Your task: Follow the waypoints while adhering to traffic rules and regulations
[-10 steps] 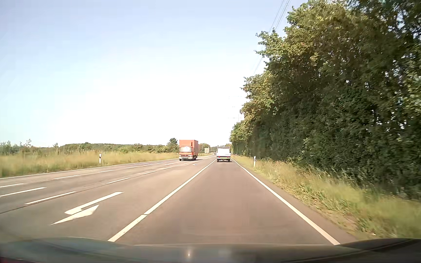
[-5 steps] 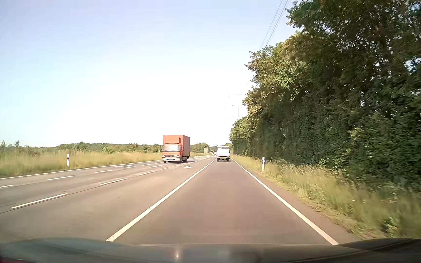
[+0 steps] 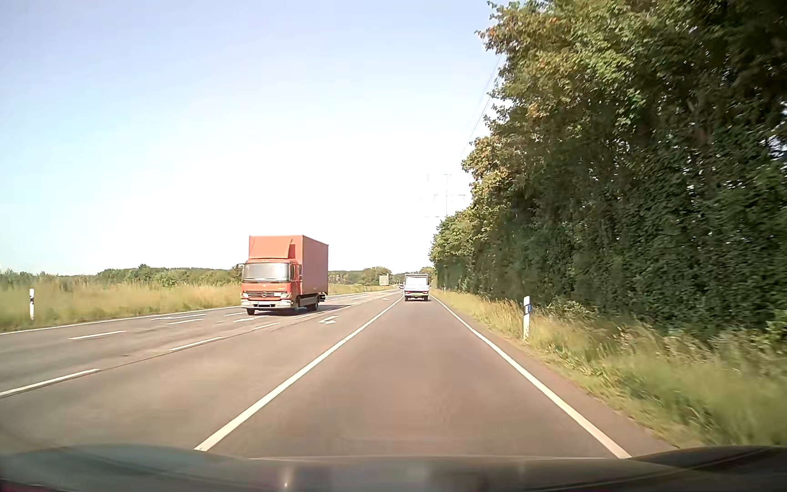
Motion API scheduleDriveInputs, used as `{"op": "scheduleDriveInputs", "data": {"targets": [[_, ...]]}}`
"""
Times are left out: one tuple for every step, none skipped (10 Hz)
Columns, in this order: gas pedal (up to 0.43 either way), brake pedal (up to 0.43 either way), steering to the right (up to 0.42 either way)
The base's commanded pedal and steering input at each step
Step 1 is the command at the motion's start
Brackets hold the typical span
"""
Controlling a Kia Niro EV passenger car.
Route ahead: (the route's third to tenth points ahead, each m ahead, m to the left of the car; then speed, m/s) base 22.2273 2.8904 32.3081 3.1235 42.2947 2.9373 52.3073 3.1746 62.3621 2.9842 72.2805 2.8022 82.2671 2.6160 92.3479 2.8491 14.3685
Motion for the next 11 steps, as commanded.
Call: {"op": "scheduleDriveInputs", "data": {"targets": [[0.311,0.030,0.000],[0.299,0.030,-0.001],[0.299,0.030,-0.001],[0.299,0.030,-0.002],[0.299,0.030,-0.003],[0.299,0.030,-0.002],[0.280,0.030,-0.003],[0.280,0.030,-0.002],[0.268,0.030,-0.002],[0.260,0.030,-0.002],[0.260,0.030,-0.002]]}}
